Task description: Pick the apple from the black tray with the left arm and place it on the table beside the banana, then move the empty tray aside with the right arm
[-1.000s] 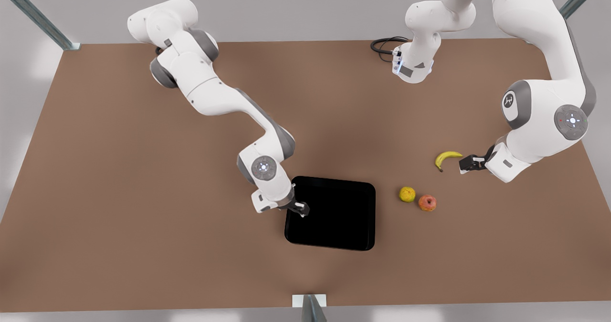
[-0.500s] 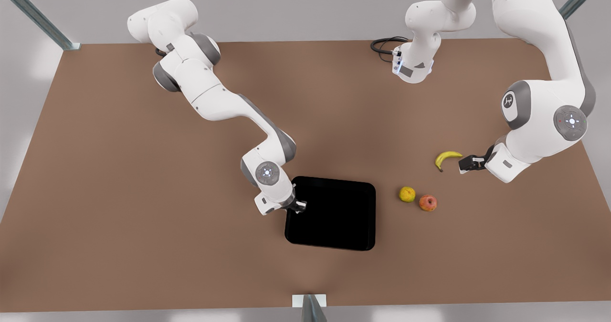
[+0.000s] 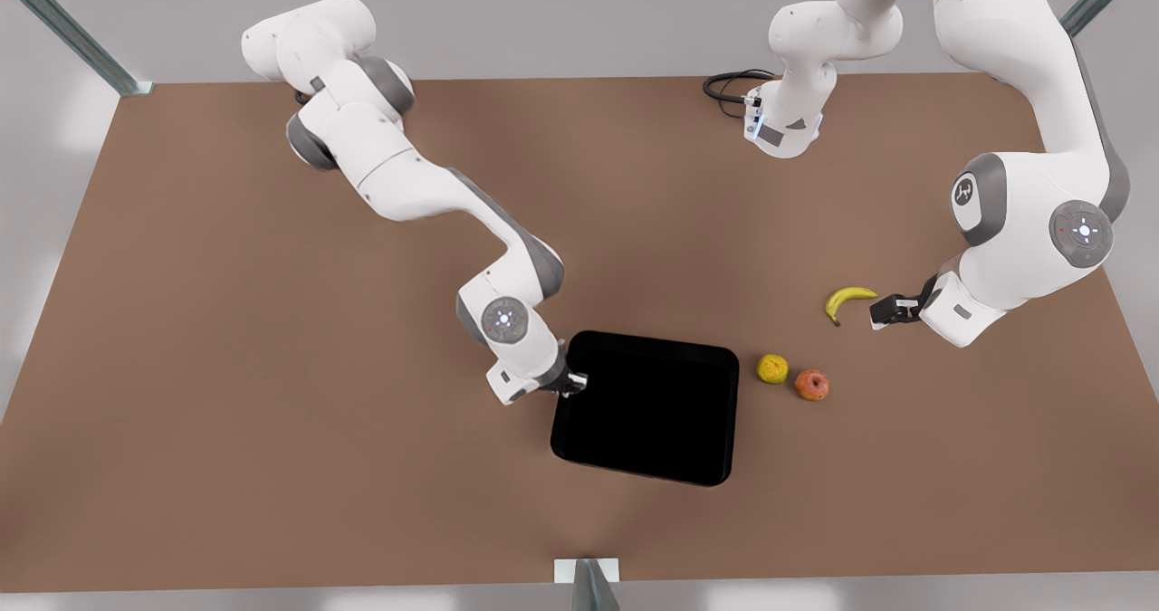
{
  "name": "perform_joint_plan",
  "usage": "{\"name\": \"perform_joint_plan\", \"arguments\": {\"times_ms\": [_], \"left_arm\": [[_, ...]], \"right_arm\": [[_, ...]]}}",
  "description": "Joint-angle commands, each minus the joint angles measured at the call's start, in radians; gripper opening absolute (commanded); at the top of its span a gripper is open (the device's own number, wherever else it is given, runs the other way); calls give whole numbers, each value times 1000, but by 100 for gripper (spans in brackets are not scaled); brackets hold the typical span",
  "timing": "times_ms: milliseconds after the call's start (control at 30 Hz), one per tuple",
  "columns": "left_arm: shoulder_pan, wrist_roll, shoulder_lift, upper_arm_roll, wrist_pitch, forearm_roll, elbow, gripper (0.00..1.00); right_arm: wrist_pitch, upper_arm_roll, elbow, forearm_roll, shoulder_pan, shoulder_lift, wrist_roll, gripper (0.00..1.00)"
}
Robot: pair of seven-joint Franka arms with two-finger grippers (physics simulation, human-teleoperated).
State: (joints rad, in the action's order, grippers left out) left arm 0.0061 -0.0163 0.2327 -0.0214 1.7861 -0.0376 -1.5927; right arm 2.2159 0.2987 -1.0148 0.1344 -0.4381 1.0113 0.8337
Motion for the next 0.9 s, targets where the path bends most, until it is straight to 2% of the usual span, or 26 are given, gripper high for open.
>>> {"name": "perform_joint_plan", "arguments": {"times_ms": [0, 100, 167, 400, 500, 567, 767, 800, 867], "left_arm": [[0, -8, -1, 0, 0, 1, 0, 100], [0, -8, -1, 0, 0, 1, 0, 100], [0, -8, -1, 0, 0, 1, 2, 100], [0, -8, 0, 0, 0, 1, 2, 100], [0, -8, 0, 0, 0, 1, 0, 100], [0, -8, 0, 0, 0, 1, 0, 100], [0, -8, 0, 0, 1, 1, 2, 100], [0, -8, 0, 0, 0, 1, 2, 100], [0, -8, 0, 0, 0, 1, 2, 100]], "right_arm": [[-84, 8, 1, 11, 2, -16, -42, 9], [-258, 8, 1, 10, 27, -91, -160, 13], [-354, 5, 1, 10, 45, -134, -238, 10], [-633, -41, 2, 18, 148, -250, -642, 9], [-674, -141, 1, -1, 165, -296, -806, 10], [-680, -240, 1, -64, 173, -327, -889, 10], [-691, -593, -7, -332, 173, -329, -1291, 10], [-696, -635, -10, -368, 173, -330, -1328, 10], [-710, -659, -11, -369, 173, -338, -1352, 10]]}}
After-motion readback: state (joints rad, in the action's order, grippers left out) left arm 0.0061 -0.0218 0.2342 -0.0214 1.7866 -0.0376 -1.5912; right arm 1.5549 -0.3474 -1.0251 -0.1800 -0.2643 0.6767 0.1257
